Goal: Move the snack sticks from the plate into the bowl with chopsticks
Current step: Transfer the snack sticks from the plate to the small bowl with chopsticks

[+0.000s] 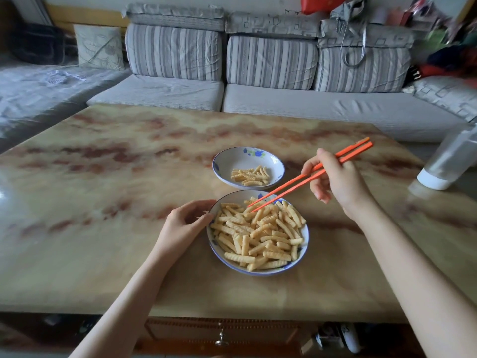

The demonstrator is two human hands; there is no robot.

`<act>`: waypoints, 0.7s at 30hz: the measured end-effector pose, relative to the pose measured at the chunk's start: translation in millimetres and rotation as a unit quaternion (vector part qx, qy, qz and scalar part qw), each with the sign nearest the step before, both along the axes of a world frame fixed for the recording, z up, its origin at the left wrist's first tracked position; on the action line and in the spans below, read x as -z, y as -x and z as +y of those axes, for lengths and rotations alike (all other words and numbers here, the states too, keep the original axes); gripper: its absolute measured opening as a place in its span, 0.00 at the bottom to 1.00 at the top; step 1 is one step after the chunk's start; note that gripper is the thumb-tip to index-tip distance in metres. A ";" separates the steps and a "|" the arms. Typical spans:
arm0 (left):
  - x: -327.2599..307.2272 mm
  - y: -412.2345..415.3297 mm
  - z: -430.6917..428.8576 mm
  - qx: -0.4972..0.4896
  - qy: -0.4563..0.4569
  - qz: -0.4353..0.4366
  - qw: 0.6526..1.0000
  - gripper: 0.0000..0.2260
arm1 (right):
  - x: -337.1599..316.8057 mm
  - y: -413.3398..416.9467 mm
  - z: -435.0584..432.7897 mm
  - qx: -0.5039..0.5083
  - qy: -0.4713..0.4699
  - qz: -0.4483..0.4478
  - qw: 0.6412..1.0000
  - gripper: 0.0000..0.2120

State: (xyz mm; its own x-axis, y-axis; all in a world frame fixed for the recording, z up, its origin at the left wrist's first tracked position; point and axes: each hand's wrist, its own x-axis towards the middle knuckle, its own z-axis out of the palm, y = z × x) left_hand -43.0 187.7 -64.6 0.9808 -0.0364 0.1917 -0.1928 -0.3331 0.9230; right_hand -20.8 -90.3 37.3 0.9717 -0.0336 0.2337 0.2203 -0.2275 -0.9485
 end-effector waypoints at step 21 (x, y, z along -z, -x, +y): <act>0.4 0.6 -0.5 0.003 0.015 -0.003 1.000 0.15 | 11.5 -37.7 7.2 0.179 -0.156 -0.043 0.970 0.20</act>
